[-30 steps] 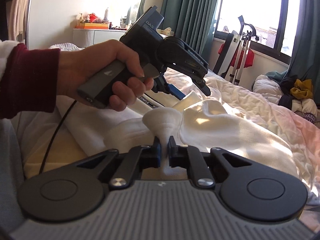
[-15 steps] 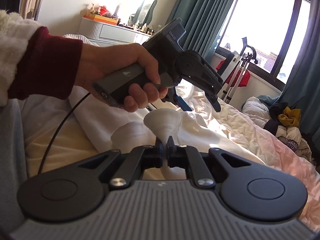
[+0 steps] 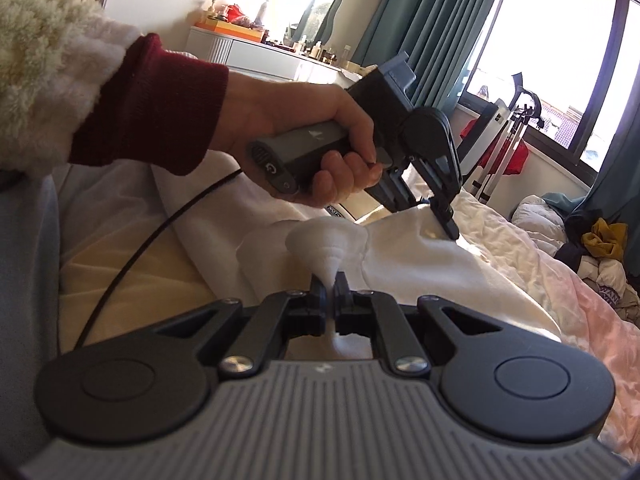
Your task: Fold clothes
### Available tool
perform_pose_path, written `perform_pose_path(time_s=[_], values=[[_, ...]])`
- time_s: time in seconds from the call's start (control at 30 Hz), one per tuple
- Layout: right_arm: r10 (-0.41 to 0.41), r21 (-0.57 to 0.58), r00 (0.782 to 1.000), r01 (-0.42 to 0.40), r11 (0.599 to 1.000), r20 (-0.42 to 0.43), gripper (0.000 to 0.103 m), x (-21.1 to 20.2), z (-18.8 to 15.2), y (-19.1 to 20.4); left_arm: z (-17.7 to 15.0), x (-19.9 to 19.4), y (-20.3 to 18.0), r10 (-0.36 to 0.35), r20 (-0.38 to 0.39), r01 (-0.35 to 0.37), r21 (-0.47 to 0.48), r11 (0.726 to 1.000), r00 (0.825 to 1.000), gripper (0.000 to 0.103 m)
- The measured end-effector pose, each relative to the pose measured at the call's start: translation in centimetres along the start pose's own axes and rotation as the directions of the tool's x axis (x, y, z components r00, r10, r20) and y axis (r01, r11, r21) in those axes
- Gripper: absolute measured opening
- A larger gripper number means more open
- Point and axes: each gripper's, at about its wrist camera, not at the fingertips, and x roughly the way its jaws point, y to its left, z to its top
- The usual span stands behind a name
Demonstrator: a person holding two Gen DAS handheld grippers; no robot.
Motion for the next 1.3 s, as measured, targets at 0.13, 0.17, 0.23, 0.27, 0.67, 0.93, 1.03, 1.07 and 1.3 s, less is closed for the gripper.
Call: perform_pose_path(time_s=[0.13,0.17,0.23,0.27,0.67,0.93,1.03,1.07,1.3], values=[[-0.021,0.0,1.0,0.021,1.0,0.006,0.007,0.4,0.0,0.2,0.6,-2.4,-0.4,-0.06,0.063,0.062,-0.029,0.998,0.996,0.006],[-0.019,0.007,1.0,0.019,1.0,0.008,0.007,0.5,0.0,0.3,0.6,-2.7,-0.7,-0.055,0.077,0.057,-0.027,0.998,0.996,0.006],[-0.011,0.013,1.0,0.011,1.0,-0.001,0.007,1.1,0.0,0.4,0.5,-2.7,-0.5,-0.011,0.085,0.012,-0.018,1.0,0.996,0.006],[-0.005,0.019,1.0,0.006,1.0,-0.008,0.007,1.4,-0.1,0.4,0.4,-2.6,-0.3,0.011,0.089,-0.01,-0.015,1.0,0.996,0.006],[0.094,0.155,0.994,-0.083,0.984,-0.064,0.008,4.3,-1.2,-0.9,-1.4,-1.3,1.3,0.159,0.078,-0.162,0.038,0.986,0.984,0.015],[0.12,0.208,0.992,-0.107,0.972,-0.051,0.009,4.6,-1.5,-1.8,-3.3,-10.4,-1.6,0.29,0.207,-0.307,0.055,0.95,0.935,0.054],[0.131,0.265,0.99,-0.114,0.957,-0.047,0.009,4.1,-1.3,-2.4,-4.1,-15.1,-2.6,0.318,0.242,-0.335,0.034,0.941,0.917,0.067],[0.134,0.293,0.99,-0.115,0.949,-0.045,0.009,3.9,-1.2,-2.6,-4.5,-17.0,-2.8,0.332,0.255,-0.349,0.021,0.937,0.908,0.072],[0.157,0.474,0.988,-0.134,0.87,-0.01,0.01,1.7,-0.6,-4.2,-8.1,-27.7,-2.9,0.509,0.365,-0.538,-0.028,0.843,0.779,0.093]])
